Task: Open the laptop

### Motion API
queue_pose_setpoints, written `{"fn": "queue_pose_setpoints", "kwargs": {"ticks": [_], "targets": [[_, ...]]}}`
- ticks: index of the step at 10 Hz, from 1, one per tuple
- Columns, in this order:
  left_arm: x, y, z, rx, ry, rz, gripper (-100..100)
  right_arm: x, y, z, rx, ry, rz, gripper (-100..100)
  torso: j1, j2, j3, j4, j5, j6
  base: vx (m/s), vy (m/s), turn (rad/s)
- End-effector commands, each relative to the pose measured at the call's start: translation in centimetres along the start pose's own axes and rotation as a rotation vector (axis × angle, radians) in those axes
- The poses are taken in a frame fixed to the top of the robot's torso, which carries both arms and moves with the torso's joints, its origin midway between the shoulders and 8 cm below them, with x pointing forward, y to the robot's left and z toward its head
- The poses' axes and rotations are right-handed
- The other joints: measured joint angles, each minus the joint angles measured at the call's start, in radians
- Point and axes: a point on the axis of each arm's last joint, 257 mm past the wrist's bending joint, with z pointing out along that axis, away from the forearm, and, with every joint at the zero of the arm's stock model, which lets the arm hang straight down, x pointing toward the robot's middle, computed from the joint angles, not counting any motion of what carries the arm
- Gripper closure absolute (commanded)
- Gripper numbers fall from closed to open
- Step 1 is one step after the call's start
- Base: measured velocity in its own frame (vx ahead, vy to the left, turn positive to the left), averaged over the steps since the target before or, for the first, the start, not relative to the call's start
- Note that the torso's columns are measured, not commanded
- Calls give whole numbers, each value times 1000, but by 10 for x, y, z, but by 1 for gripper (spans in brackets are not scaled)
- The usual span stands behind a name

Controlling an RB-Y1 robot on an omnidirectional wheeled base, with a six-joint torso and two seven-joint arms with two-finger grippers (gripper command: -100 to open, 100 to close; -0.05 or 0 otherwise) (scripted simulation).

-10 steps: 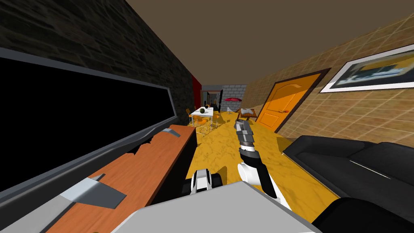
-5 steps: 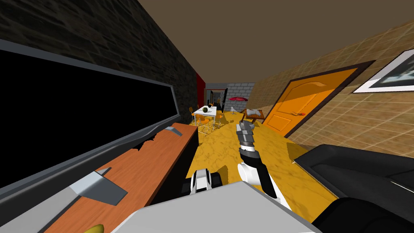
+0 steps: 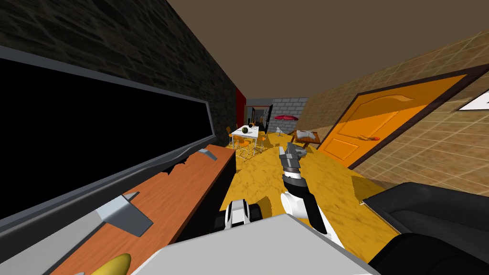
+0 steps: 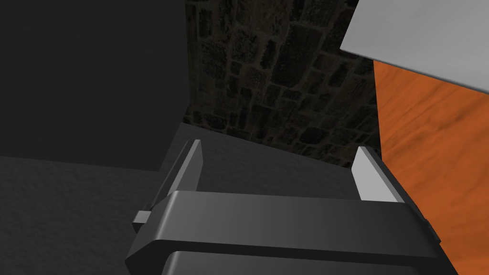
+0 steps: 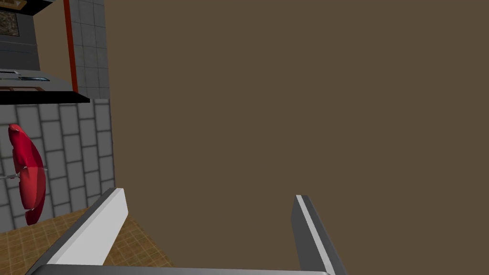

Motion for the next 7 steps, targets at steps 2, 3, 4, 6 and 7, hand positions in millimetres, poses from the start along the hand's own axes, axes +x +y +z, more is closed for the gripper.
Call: {"fn": "queue_pose_setpoints", "kwargs": {"ticks": [2,3,4,6,7], "targets": [[9,0,-5,12,36,34,-100,0,0,0,0,0,0,0,-2,-2,0,0,-1,4,-7,7,-24],[9,0,-5,12,36,34,-100,0,0,0,0,0,0,0,-1,-4,-2,0,-1,5,0,0,0],[9,0,-5,12,36,34,-100,0,0,0,0,0,0,0,-2,-6,-3,0,-1,3,0,0,0],[5,-1,-2,7,34,41,-100,0,0,0,0,0,0,0,-1,-7,-3,1,-1,4,-2,0,6],[31,3,2,-6,74,13,-100,0,0,0,0,0,0,0,0,-5,-3,1,-2,2,57,-60,196]]}}
